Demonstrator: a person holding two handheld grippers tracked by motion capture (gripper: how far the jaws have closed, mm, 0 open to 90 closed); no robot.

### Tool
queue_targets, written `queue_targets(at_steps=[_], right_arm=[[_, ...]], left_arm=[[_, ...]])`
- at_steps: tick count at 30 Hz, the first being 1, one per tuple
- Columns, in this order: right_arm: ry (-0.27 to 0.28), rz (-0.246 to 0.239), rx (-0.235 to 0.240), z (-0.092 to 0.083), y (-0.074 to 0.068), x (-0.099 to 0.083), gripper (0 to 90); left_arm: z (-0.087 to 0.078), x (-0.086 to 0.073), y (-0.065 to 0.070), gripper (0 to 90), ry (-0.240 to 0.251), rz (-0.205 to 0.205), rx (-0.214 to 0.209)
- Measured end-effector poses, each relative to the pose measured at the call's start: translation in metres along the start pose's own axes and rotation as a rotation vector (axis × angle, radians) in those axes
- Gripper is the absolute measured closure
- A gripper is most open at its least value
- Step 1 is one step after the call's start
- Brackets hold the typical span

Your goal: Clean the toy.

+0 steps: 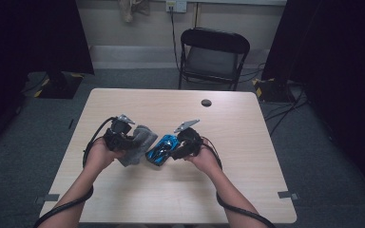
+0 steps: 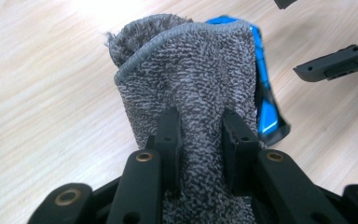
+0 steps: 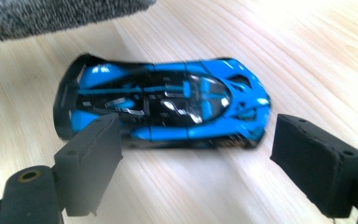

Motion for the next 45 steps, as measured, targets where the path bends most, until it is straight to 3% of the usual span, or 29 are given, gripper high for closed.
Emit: queue_targets(at_steps=[13,21,25,33,45], right_arm=[[0.021,0.036,-0.043,-0.037,0.03,-0.027,15.4],[0.018,0.066,-0.056,-0.05,0.044,-0.044,16.0],[0.019,0.082,-0.078,-0.06,0.055,-0.057,16.1],[0.013,0.118,-0.111,-0.074,0.074,-0.08,16.0],[0.01,0.152,-0.14,-0.087,0.09,-0.104,16.0]], left_arm=[[0.008,0.041,0.035,70.8,0.009,0.079,-0.035],[0.016,0.065,0.06,70.8,0.022,0.119,-0.068],[0.028,0.08,0.079,70.8,0.016,0.151,-0.092],[0.051,0.096,0.105,70.6,-0.001,0.19,-0.128],[0.095,0.111,0.136,69.3,-0.047,0.206,-0.158]])
Point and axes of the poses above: each handheld gripper's, and its own axes: z roughly forward along the jaws, x roughly out of its top, y roughly to its right, the point moved 1 cm from there along z, roughly forward along the jaws, and after that the axes turned 13 degrees about -y, right-handed, at the moved point
